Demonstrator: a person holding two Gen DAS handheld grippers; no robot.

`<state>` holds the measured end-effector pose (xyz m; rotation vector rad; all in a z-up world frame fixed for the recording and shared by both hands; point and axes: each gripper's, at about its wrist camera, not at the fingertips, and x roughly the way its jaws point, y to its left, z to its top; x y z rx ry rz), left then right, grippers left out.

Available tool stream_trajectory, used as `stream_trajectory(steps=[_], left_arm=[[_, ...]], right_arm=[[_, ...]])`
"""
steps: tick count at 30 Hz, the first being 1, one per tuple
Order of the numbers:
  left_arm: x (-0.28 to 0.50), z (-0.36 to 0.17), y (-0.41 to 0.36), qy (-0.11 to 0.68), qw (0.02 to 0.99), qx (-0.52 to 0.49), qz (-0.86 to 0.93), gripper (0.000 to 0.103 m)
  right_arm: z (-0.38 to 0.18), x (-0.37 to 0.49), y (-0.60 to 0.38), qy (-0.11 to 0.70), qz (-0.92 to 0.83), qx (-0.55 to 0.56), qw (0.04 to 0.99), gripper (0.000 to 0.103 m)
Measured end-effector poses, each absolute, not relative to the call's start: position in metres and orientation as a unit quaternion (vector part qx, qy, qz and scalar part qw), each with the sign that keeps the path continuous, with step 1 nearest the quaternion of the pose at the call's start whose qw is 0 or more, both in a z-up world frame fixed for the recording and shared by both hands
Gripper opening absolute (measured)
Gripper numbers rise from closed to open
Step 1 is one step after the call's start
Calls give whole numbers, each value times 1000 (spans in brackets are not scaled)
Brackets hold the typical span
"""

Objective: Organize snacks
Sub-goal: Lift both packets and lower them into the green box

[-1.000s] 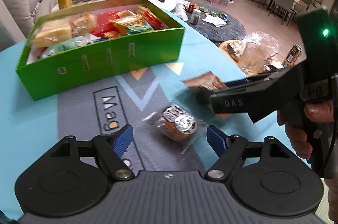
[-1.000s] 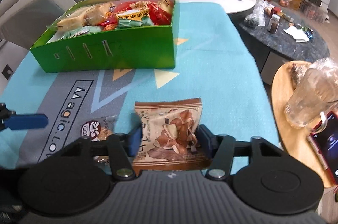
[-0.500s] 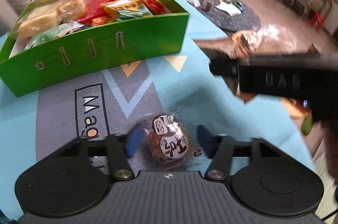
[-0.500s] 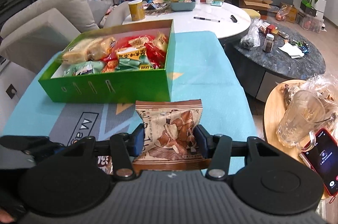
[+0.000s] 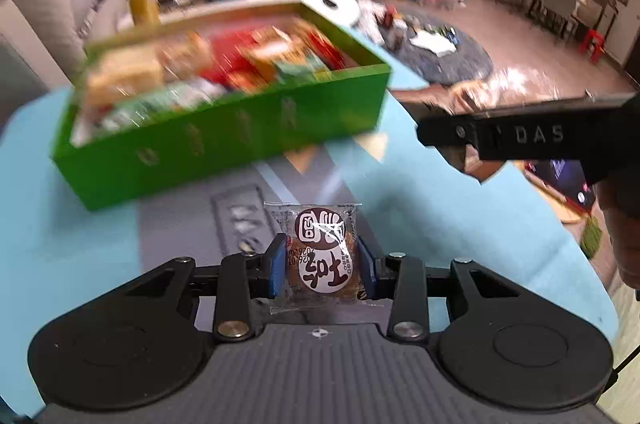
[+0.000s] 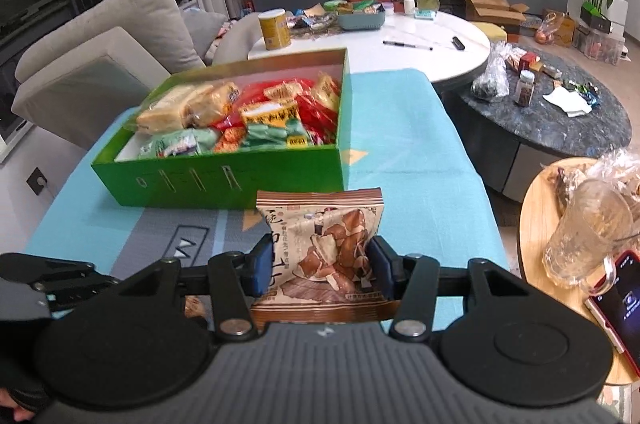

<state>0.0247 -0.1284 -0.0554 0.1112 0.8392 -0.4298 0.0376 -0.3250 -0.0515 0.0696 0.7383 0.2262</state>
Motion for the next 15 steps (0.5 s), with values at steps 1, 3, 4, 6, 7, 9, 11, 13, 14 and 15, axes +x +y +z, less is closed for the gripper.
stream_trajectory(steps=[1,3,4,6,7,9,11,13,14,15], left_arm=[[24,-51,-124,395,895,54,-202,34],[25,-40,-116,377,905,53,-191,34],[26,-35,-111,369,909,53,-186,34],[29,-27,-102,358,915,49,-178,34],[32,-23,-97,352,919,45,-173,34],[36,-15,-90,344,924,42,-164,34],[41,-7,-83,331,930,45,-155,34],[47,1,-79,318,936,48,-146,34],[49,4,-76,313,938,47,-144,34],[52,7,-74,310,939,46,-142,34]], right_arm=[[-49,38,-324,357,112,35,927,80],[-43,39,-320,350,118,34,929,80],[-41,39,-317,347,120,34,930,80],[-37,40,-312,341,127,33,931,80],[-35,42,-310,339,129,34,931,80],[-31,44,-306,335,133,37,932,80],[-26,47,-302,328,134,43,934,80],[-21,50,-296,321,137,46,936,80],[-19,52,-294,320,138,46,936,80],[-17,55,-290,318,141,45,936,80]])
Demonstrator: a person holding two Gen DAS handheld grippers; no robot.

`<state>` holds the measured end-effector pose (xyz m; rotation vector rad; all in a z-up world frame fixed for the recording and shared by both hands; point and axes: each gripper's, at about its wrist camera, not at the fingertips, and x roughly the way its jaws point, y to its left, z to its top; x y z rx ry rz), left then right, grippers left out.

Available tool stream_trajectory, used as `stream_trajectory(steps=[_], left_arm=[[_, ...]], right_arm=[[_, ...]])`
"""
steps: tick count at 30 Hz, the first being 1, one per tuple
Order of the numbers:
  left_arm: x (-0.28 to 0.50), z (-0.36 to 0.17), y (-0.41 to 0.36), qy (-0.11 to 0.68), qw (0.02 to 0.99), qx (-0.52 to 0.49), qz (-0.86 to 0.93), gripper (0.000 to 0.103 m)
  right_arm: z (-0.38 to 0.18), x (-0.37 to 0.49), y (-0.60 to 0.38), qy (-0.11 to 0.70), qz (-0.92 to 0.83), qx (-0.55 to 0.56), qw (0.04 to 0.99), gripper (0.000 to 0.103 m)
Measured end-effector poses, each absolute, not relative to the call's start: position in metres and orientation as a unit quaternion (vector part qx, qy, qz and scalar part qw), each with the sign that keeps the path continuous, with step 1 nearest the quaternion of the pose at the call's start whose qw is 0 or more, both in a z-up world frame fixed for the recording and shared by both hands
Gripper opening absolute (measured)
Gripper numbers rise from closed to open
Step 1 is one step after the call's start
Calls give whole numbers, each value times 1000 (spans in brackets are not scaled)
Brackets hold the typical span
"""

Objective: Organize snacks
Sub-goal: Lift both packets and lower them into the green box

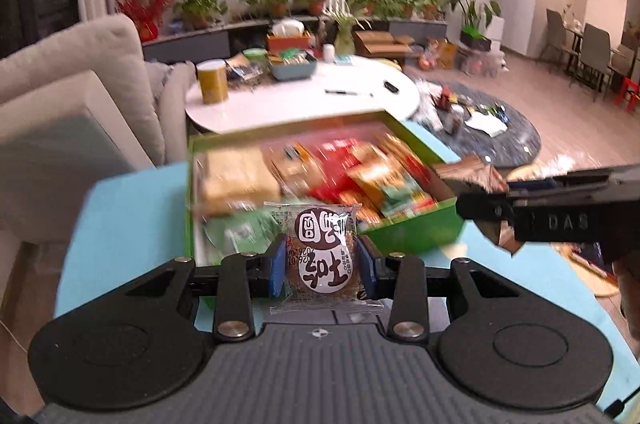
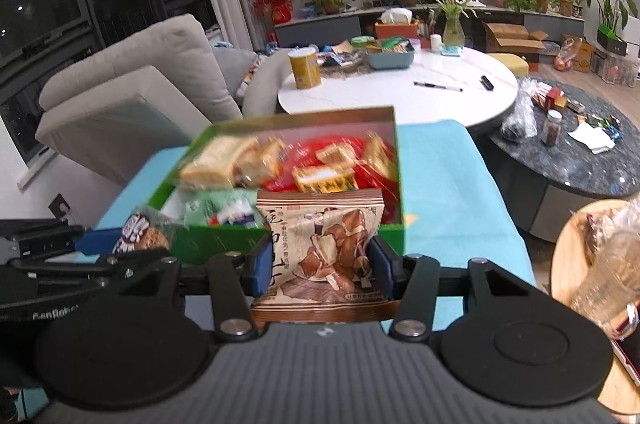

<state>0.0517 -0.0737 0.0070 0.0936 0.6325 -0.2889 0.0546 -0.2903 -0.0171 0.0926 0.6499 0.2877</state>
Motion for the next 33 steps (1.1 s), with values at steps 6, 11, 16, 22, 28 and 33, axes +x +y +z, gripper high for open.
stream_trajectory(steps=[6,11,16,22,28,33], left_arm=[[72,18,-61,296,946,37,-129,34],[89,19,-53,295,947,31,-122,34],[104,14,-48,298,947,24,-117,34],[117,6,-44,305,945,17,-115,34],[128,-3,-41,314,942,10,-116,34],[133,-10,-40,321,940,7,-117,34]], right_arm=[[-7,68,-273,310,150,40,938,80],[-2,80,-263,305,154,40,939,80],[-1,94,-256,303,153,45,940,80],[-6,109,-246,308,154,41,938,80],[-13,121,-239,319,154,38,934,80],[-18,130,-234,328,153,36,932,80]])
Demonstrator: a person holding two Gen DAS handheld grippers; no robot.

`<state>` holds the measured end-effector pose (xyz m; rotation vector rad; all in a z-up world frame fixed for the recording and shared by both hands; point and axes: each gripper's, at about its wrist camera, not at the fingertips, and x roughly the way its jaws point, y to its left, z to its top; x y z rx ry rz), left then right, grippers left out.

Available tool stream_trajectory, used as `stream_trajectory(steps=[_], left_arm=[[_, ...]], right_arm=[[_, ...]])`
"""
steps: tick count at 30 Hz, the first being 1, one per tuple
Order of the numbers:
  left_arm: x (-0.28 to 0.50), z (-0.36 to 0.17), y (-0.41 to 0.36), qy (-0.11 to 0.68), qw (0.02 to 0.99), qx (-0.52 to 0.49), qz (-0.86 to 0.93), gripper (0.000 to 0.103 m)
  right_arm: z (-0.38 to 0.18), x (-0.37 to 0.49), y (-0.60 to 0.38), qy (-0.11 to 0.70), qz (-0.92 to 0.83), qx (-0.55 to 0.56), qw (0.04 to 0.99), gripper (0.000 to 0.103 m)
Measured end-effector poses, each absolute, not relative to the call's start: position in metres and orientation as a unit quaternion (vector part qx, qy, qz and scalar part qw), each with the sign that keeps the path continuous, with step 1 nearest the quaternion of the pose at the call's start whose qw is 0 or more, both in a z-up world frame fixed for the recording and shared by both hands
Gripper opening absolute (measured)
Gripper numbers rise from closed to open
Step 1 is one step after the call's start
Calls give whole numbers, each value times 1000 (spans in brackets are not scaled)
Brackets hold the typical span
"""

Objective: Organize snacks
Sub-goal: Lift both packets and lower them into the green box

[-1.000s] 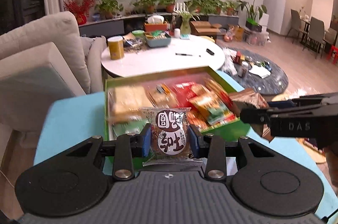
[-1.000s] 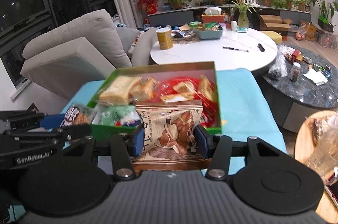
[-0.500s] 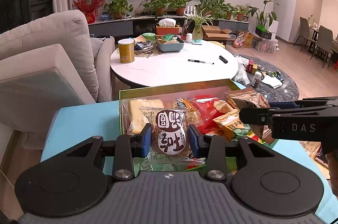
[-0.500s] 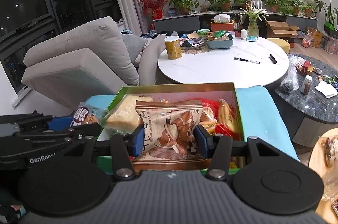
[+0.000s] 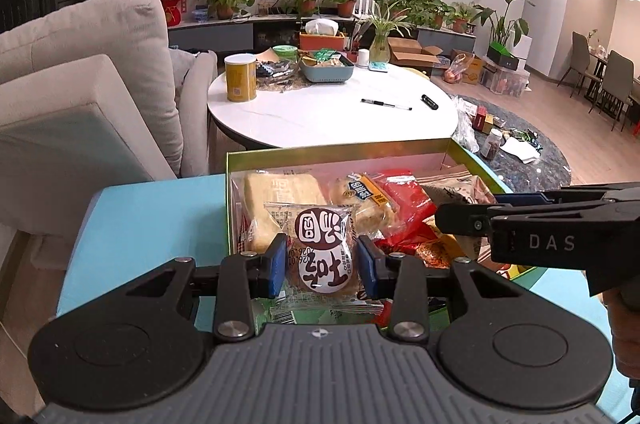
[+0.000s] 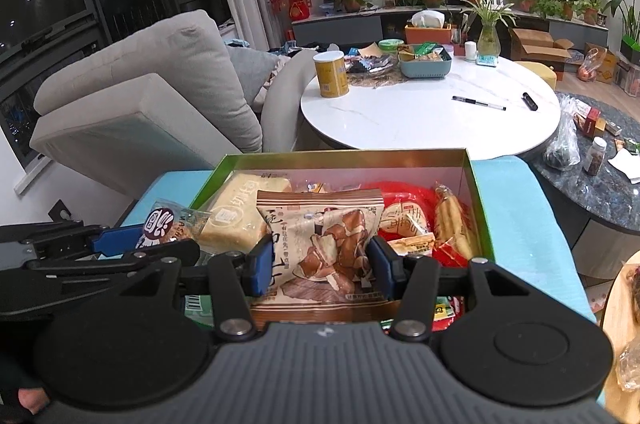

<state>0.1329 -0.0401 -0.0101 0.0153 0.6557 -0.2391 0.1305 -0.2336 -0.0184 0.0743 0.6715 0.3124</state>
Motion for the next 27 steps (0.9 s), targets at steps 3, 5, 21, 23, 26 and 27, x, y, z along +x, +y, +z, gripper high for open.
stream_trajectory(steps=[3,5,21,23,26,27], left_arm=[[135,-14,-39,325,938,5,-117,34],[136,-16,-39,328,937,4,-117,34],[140,-28,-40,341,932,2,-121,34],[141,-28,-40,342,932,1,-120,34],[141,-30,-40,344,931,2,-119,34],[142,-30,-41,345,931,2,-119,34]], right_arm=[[-21,132,-232,331,151,35,931,80],[-23,134,-232,332,151,34,931,80],[-31,144,-229,342,146,34,927,80],[-32,145,-228,344,145,35,927,80],[-33,146,-228,346,144,36,927,80],[-33,145,-228,346,144,36,926,80]])
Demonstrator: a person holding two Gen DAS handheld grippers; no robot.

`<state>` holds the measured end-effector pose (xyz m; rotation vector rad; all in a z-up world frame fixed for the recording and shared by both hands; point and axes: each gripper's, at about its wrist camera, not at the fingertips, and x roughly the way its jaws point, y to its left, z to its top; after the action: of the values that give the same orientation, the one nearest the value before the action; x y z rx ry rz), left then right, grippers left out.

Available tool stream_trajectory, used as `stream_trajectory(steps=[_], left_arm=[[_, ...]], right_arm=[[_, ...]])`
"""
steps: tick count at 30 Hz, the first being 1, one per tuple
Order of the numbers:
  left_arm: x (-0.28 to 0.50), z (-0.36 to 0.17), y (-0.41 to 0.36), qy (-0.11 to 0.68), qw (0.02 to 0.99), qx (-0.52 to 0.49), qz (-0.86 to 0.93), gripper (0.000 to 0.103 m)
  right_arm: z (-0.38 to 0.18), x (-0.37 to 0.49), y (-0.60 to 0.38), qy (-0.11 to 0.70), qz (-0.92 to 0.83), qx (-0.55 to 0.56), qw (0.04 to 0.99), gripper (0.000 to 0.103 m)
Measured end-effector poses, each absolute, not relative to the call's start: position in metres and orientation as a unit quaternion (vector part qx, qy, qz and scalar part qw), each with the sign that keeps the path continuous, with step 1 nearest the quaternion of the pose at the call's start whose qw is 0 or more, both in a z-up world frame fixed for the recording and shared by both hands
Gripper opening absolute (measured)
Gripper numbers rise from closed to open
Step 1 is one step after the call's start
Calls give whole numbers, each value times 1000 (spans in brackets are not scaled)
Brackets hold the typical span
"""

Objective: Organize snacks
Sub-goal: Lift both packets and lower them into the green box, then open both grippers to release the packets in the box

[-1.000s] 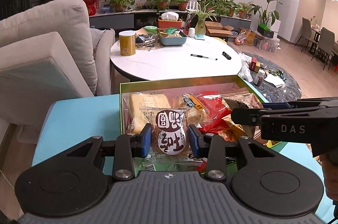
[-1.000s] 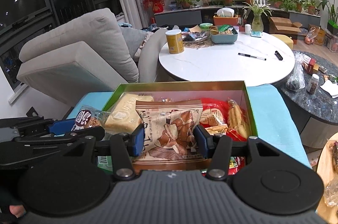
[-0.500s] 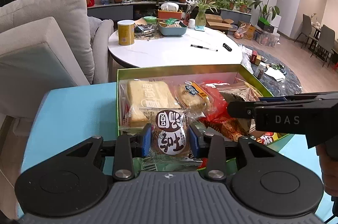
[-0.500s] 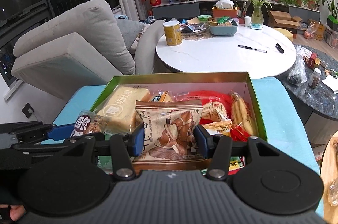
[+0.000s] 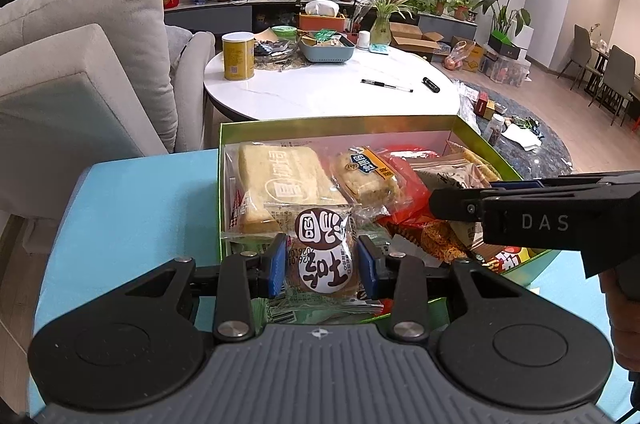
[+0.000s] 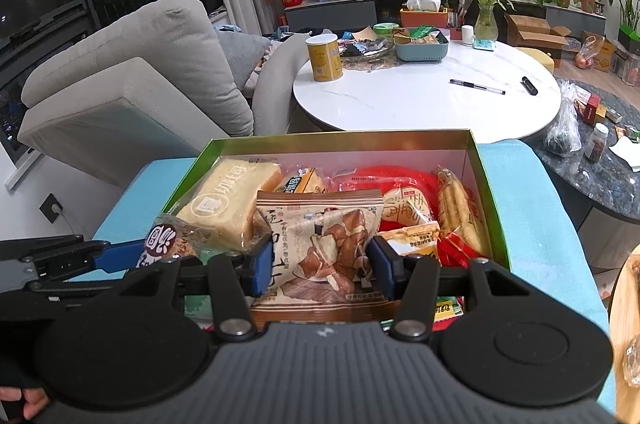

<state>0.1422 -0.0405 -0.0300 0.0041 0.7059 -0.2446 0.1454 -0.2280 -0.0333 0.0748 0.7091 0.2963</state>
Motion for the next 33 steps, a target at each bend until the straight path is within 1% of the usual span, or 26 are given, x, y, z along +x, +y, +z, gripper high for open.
stream_trajectory(steps=[3,4,5,6,7,17,21,24,29,33], left_arm=[[142,-30,-41,346,931,2,-119,34],[143,-31,-41,347,930,2,-118,36],[144,-31,-41,347,931,0,-115,40],[143,-30,-41,344,932,1,-111,52],[141,-29,-41,339,935,2,-106,60],[128,-12,-37,313,945,3,-96,61],[119,-5,-37,303,948,2,-97,67],[111,1,-37,295,950,2,-97,68],[94,12,-37,279,955,2,-97,75],[81,21,-35,268,959,1,-91,83]], right_arm=[[-34,145,-227,346,145,36,926,80],[-34,145,-227,345,144,35,927,80],[-34,146,-227,345,144,36,927,80],[-34,146,-228,345,143,38,927,80],[-33,145,-229,343,143,42,928,80],[-22,132,-236,323,137,55,935,80],[-14,122,-236,316,141,51,937,80],[-8,114,-236,310,140,51,939,80],[2,98,-240,299,136,52,943,80],[8,84,-242,292,131,55,946,80]])
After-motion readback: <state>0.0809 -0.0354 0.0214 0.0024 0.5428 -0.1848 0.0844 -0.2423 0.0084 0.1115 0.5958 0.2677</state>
